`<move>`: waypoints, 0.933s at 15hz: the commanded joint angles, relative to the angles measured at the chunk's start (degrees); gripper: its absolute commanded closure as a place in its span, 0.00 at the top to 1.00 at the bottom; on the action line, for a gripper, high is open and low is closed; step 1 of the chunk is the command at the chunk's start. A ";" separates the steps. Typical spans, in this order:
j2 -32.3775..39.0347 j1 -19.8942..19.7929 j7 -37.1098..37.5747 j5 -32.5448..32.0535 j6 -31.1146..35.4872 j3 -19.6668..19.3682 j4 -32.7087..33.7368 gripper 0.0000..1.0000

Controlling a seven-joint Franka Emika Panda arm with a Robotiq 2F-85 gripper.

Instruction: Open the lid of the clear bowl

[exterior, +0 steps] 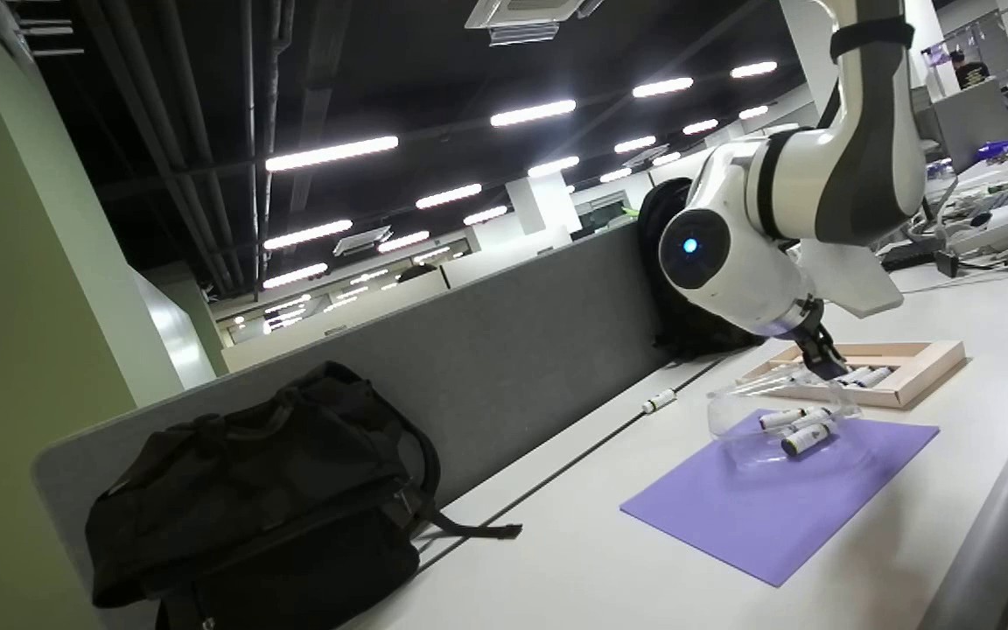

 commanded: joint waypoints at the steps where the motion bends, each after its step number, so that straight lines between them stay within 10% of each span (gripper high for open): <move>1: -4.77 0.91 1.34 -1.35 -4.76 0.41 -1.18 1.00; 14: -10.89 -9.07 -0.10 -4.64 -1.15 -9.48 -2.60 1.00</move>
